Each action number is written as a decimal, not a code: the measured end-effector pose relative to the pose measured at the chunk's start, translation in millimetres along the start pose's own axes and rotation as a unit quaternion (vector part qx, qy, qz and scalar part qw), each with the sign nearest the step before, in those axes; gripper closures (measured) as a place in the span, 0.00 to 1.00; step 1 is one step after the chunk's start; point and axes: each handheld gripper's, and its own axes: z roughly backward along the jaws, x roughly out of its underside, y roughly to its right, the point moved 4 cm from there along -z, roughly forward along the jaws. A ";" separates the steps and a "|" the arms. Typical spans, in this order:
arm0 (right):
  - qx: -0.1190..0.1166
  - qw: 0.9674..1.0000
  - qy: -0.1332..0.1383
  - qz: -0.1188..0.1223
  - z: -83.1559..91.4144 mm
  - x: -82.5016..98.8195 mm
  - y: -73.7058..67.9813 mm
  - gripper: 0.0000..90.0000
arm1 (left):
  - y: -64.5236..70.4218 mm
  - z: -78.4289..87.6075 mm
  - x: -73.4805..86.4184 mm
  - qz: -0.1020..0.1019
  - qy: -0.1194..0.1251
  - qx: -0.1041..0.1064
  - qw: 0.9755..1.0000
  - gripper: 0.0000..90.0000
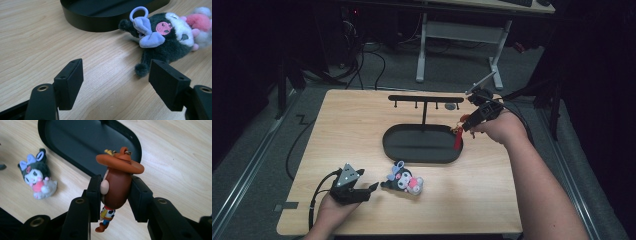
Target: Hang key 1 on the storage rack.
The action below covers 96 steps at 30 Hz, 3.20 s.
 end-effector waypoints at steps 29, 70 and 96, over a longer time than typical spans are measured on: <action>0.007 1.000 0.017 -0.018 -2.3 -43.0 9.7 0.73 | 0.9 -1.9 -0.1 -0.002 -0.002 0.006 1.000 0.31; -0.002 0.997 0.027 -0.072 -76.0 -19.7 45.0 0.72 | 2.6 -4.9 1.7 -0.004 -0.008 0.013 1.000 0.32; -0.015 0.981 0.180 -0.078 -100.6 120.7 23.7 0.47 | 12.5 -1.8 -5.0 0.025 0.014 0.060 0.998 0.27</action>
